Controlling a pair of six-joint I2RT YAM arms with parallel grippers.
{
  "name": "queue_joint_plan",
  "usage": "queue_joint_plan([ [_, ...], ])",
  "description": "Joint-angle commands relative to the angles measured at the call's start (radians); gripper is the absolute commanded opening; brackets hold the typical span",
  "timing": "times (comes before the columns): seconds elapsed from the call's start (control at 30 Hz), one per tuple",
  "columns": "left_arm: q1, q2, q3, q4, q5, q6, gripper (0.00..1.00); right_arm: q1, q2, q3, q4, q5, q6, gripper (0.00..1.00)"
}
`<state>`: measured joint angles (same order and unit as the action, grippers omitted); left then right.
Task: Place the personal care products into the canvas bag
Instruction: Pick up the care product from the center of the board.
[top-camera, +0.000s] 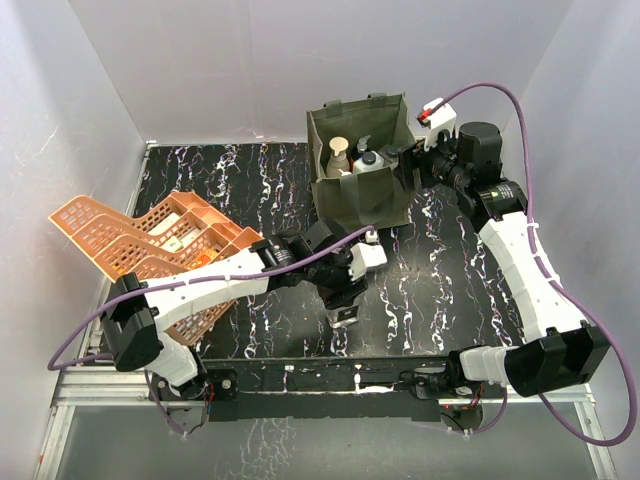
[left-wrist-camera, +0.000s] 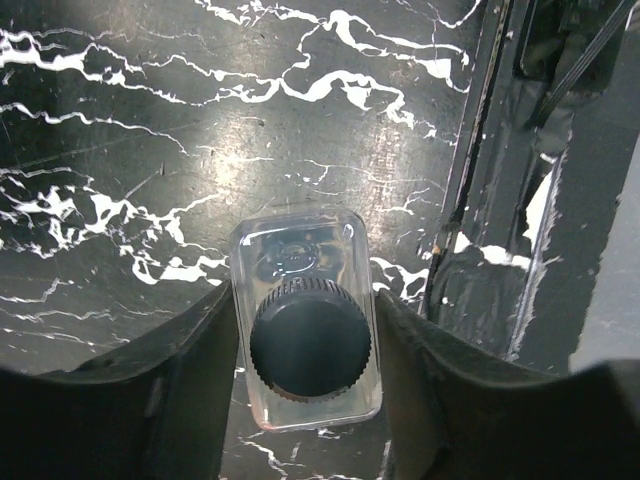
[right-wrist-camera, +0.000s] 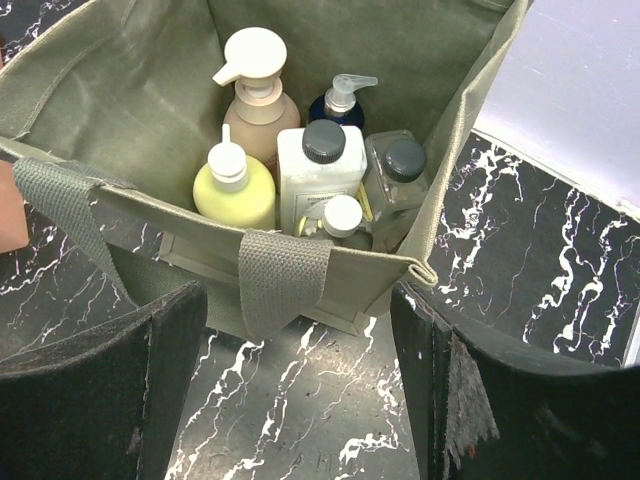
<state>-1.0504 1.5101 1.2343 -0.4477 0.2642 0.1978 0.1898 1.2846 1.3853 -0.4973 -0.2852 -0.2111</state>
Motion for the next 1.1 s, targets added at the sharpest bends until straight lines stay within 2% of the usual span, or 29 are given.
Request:
queue_joint_plan([
  [0.0,0.001,-0.007,0.047,-0.037,-0.008,0.038,0.37,0.0,-0.032,0.023,0.07,0.037,-0.003,0.77],
  [0.07,0.001,-0.013,0.071,-0.044,-0.02,0.07,0.23,-0.002,-0.028,0.03,0.079,0.044,0.01,0.77],
  [0.13,0.001,-0.013,0.113,-0.057,-0.036,0.109,0.02,-0.003,-0.021,0.039,0.082,0.041,0.018,0.77],
  [0.17,0.002,-0.012,0.141,-0.061,-0.044,0.123,0.0,-0.003,-0.013,0.048,0.083,0.043,0.022,0.77],
  [0.4,0.007,0.036,0.455,-0.127,-0.051,0.219,0.0,-0.003,0.033,0.107,0.121,0.096,0.02,0.77],
  [0.63,0.026,0.122,0.814,-0.127,-0.081,0.186,0.0,-0.003,0.109,0.214,0.136,0.175,0.052,0.77],
  [0.87,0.06,0.257,1.112,-0.028,-0.244,0.162,0.0,-0.006,0.173,0.345,0.153,0.345,0.122,0.77],
  [1.07,0.066,0.346,1.26,0.11,-0.403,0.243,0.0,-0.011,0.233,0.456,0.11,0.447,0.155,0.77],
])
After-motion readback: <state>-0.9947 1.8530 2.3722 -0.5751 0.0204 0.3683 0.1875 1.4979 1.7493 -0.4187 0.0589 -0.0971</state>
